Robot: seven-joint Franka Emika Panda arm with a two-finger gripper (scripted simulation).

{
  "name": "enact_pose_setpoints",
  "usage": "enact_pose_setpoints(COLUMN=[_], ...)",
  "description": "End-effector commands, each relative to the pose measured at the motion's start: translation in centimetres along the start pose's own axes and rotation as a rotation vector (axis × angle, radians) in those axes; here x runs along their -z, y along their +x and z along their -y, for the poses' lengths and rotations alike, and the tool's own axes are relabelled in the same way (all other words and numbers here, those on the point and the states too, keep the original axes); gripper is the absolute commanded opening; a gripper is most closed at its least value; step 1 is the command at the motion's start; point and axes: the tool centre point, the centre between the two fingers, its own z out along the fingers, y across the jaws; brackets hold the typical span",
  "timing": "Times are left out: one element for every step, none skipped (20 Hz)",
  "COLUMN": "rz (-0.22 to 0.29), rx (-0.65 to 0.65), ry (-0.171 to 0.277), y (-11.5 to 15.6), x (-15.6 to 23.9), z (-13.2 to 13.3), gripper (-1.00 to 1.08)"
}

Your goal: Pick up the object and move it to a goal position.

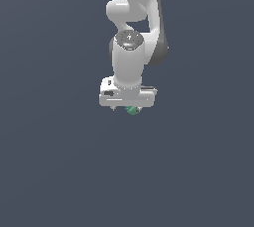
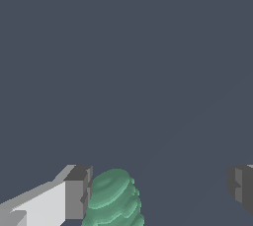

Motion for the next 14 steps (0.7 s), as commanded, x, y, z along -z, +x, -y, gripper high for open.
enact_pose_setpoints(rz=[0.000,0.000,0.000,0.000,0.001,0.001,0.002,0.002,0.002,0.003,0.003,0.003,0.003,0.003], rx=[0.000,0.000,-0.001,-0.002,-0.004,-0.006,-0.008,-0.009,-0.009,-0.008,-0.007,-0.006,-0.006,-0.007], ry=[0.000,0.000,-0.002,-0.004,-0.007,-0.011,-0.015,-0.019,-0.022,-0.023,-0.024,-0.024,-0.024,-0.023], y=[0.0,0.0,0.0,0.0,0.0,0.0,0.1,0.1,0.1,0.1,0.1,0.1,0.1,0.1], x=[0.0,0.0,0.0,0.0,0.0,0.1,0.1,0.1,0.2,0.2,0.2,0.2,0.2,0.2], z=[0.0,-0.1,-0.2,-0.6,-1.0,-1.5,-2.1,-2.6,-3.0,-3.2,-3.3,-3.4,-3.3,-3.2], gripper=[1.00,1.00,1.00,1.00,1.00,1.00,1.00,1.00,1.00,1.00,1.00,1.00,1.00,1.00])
